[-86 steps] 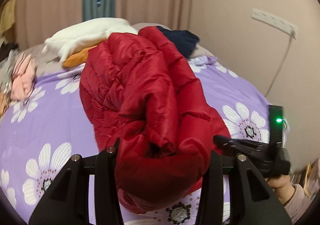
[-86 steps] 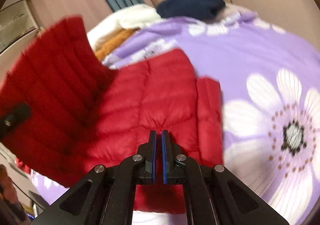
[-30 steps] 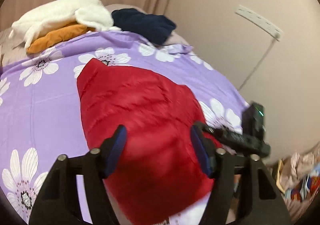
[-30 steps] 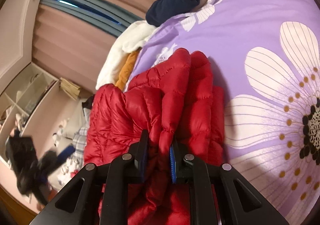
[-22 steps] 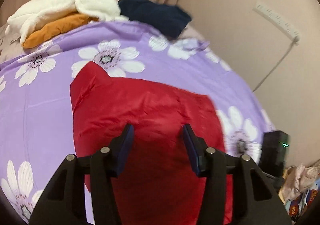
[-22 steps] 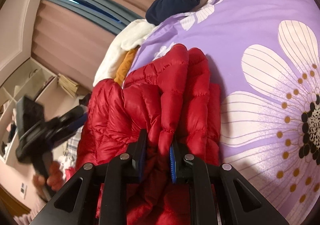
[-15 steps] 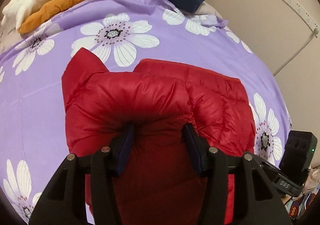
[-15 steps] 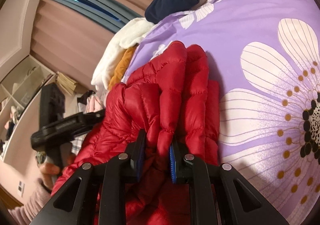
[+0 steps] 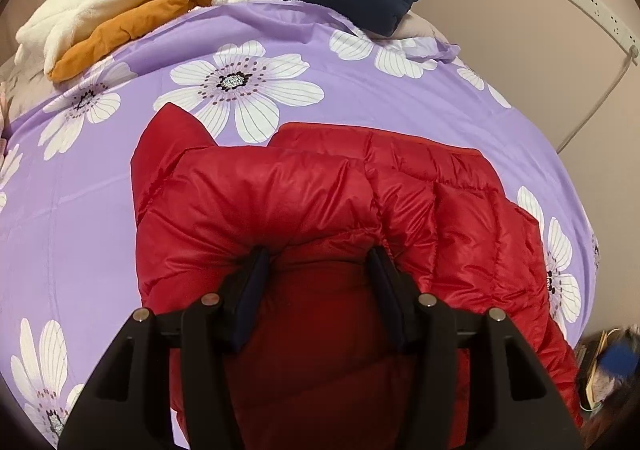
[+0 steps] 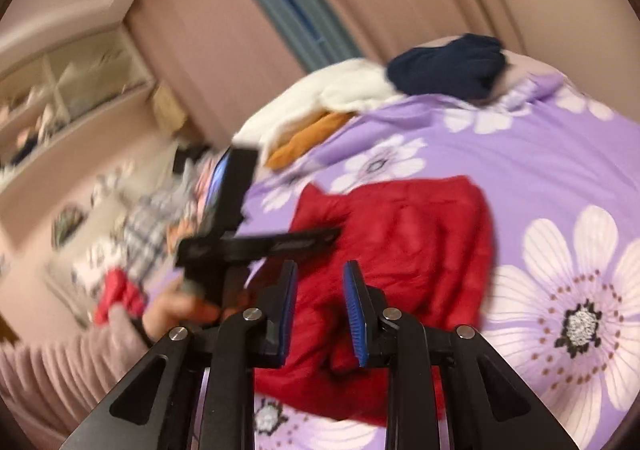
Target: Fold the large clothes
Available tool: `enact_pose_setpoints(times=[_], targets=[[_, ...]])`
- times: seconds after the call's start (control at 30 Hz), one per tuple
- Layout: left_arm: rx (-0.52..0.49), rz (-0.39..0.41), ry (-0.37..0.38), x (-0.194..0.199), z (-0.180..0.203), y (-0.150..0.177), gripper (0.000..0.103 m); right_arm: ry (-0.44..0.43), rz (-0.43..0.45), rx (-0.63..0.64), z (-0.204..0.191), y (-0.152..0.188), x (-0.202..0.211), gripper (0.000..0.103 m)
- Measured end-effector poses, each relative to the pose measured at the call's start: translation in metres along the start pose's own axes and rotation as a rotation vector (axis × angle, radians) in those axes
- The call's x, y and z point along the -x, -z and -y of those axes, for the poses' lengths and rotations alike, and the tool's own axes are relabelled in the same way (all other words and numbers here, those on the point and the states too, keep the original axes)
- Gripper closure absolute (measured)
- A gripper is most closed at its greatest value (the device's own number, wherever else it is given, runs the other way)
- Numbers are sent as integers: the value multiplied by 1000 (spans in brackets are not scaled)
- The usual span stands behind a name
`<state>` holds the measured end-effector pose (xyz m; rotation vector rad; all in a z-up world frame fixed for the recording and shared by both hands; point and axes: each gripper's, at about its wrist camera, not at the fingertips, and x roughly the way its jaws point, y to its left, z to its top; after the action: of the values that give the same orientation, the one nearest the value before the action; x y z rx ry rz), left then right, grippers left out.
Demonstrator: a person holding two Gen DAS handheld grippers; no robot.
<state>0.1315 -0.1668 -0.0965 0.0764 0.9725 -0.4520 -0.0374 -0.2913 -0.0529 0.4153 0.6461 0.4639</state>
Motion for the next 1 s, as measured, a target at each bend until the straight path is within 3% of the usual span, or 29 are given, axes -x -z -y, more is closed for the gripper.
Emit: enact_pose_setpoints(times=[0.23,0.33,0.57,0.7,0.87,1.0], targets=[[12,24,21,0,-3,4,50,154,-170,105,4,43,-42,77],[-1,40,14,-1,0,7,50,166,-169,99,14,51,-48,81],[16,82,27,0,-4,12,49,164,-128,79,24,58,-53,82],[58,85,41,21,-7,13,49,147,-128,69,18,58,-44,81],[72,151,113,71,-15,39,44,124,-140,40,20,53,-38,80],[70,127,129,86,-21,73,44,109,-149,1,25,46,-36,80]])
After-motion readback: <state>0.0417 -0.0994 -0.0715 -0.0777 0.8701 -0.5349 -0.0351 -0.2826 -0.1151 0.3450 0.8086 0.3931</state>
